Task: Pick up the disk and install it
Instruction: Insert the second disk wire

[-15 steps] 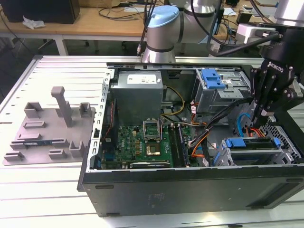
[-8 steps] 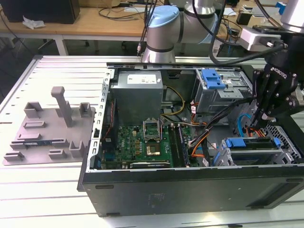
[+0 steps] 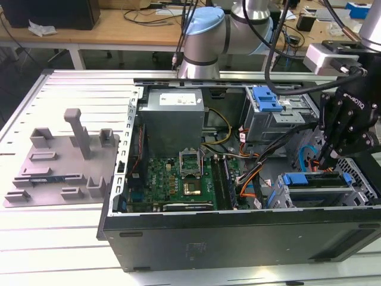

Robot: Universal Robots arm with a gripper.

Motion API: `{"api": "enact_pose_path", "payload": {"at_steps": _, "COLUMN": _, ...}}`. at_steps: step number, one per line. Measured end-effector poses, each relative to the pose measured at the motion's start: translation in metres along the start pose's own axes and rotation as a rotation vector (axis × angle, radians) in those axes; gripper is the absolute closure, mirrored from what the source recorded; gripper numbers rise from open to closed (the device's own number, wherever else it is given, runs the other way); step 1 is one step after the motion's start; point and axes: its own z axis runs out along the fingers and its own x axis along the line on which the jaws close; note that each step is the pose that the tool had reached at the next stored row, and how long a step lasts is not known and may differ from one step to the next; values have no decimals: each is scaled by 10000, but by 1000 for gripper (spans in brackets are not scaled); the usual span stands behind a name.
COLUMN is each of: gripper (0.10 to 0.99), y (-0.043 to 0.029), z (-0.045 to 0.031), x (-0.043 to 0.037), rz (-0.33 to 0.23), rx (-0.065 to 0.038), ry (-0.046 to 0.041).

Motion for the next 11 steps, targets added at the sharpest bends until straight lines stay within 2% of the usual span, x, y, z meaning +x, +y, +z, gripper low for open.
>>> {"api": "enact_pose_path", "payload": {"at_steps": 1, "gripper": 925, "y": 1, "z": 6, "x": 1, "rz": -4, "rx": 5, "ry": -81}}
{"api": "enact_pose_path", "payload": {"at_steps": 2, "gripper": 925, "y": 2, "z": 9, "x": 7, "rz": -7, "rx": 8, "ry": -202}}
{"api": "enact_pose_path", "payload": {"at_steps": 4, "gripper": 925, "y": 1, "z": 15, "x": 26, "rz": -11, "rx": 7, "ry": -363}}
{"api": "enact_pose_path", "payload": {"at_steps": 7, "gripper": 925, "y": 0, "z": 26, "x": 59, "rz": -15, "rx": 5, "ry": -450}}
{"api": "enact_pose_path", "payload": {"at_steps": 11, "gripper": 925, "y": -1, "z": 37, "x": 83, "rz": -17, "rx": 3, "ry": -507}}
